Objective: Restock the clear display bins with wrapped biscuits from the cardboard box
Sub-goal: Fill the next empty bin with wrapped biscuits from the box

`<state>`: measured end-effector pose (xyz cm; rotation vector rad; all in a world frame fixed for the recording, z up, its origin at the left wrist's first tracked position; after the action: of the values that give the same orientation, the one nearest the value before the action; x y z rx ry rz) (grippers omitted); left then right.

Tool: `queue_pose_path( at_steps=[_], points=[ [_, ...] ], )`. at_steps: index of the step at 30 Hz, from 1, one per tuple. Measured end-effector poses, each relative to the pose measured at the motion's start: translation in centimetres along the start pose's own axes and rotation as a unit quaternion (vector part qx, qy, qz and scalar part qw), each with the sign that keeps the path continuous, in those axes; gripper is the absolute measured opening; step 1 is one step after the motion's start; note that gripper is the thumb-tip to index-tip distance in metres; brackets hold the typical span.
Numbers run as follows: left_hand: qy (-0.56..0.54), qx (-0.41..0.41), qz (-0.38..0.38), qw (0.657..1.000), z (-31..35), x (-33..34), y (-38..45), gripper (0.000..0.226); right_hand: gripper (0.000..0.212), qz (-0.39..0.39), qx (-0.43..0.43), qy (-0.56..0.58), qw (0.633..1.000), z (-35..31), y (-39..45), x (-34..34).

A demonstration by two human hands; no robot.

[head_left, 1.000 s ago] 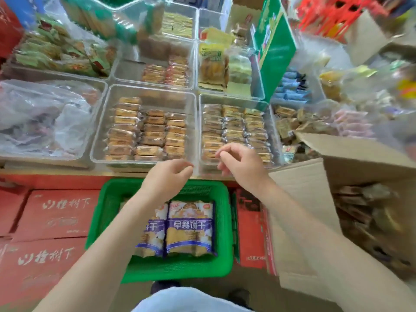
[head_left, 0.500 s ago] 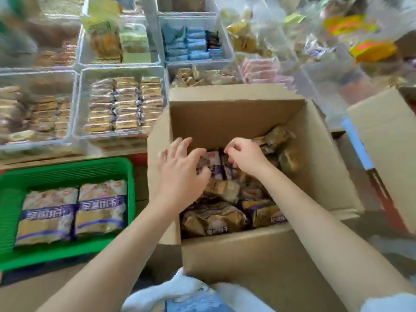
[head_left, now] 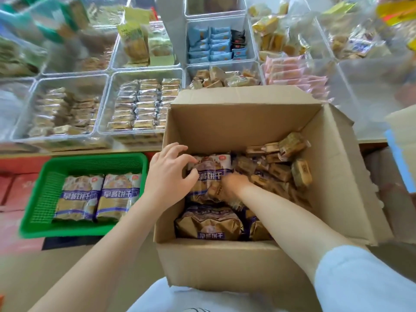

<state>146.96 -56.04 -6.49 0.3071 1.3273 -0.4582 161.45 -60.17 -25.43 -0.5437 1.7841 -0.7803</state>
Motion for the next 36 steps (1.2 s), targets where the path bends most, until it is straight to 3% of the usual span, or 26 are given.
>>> queue_pose_path(
  at_steps=[4, 6, 9, 11, 14, 17, 20, 23, 26, 31, 36],
  points=[
    [-0.005, 0.002, 0.016, 1.0, -0.2, 0.0, 0.3, 0.035, 0.04, 0.032, -0.004, -0.004, 0.999, 0.0, 0.2, -0.5],
    [-0.016, 0.0, 0.024, 1.0, -0.2, 0.0, 0.1, 0.036, 0.045, 0.089, 0.009, 0.103, 0.991, 0.4, -0.1, -2.8],
    [-0.037, -0.009, 0.023, 0.999, 0.1, -0.1, -0.6, 0.043, 0.06, 0.141, -0.008, 0.369, 0.919, 1.0, -2.1, -7.2],
    [-0.071, -0.019, 0.02, 0.997, 0.4, -0.3, -1.1, 0.051, 0.051, 0.18, -0.072, 0.428, 0.883, 0.3, -5.0, -10.9],
    [-0.243, -0.084, 0.012, 0.966, -0.6, -1.1, -1.3, 0.042, 0.036, 0.286, -0.209, 0.381, 0.854, -2.7, -11.1, -16.0],
    [-0.416, -0.134, 0.022, 0.899, -1.8, -2.6, -0.8, 0.035, 0.049, 0.359, -0.295, 0.298, 0.834, -6.8, -15.3, -17.8],
    [-0.483, -0.148, 0.046, 0.862, -3.7, -4.4, -0.5, 0.031, 0.056, 0.349, -0.327, 0.283, 0.831, -10.1, -15.9, -17.7],
    [-0.526, -0.111, 0.009, 0.843, -7.2, -5.1, -0.4, 0.036, 0.05, 0.301, -0.329, 0.347, 0.825, -12.6, -14.9, -17.8],
    [-0.516, -0.087, -0.036, 0.852, -12.1, -5.9, -0.7, 0.047, 0.042, 0.264, -0.342, 0.296, 0.852, -17.6, -12.7, -17.7],
    [-0.476, -0.13, -0.005, 0.87, -26.0, -5.8, -0.3, 0.046, 0.038, 0.272, -0.332, 0.239, 0.871, -29.4, -7.1, -18.1],
    [-0.324, -0.248, -0.006, 0.913, -45.5, -2.7, -0.2, 0.042, 0.032, 0.32, -0.246, 0.251, 0.88, -39.8, 0.4, -18.9]
  ],
)
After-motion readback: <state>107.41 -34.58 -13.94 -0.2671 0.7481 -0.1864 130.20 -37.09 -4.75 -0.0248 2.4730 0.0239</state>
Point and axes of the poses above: each hand's wrist, its own y-axis towards the middle knuckle, its own x-axis out of the palm, z = x × y, the point moved 10 cm from there along y, towards the middle knuckle, and after that the axes turned 9 degrees about y, right-handed, at the moved point
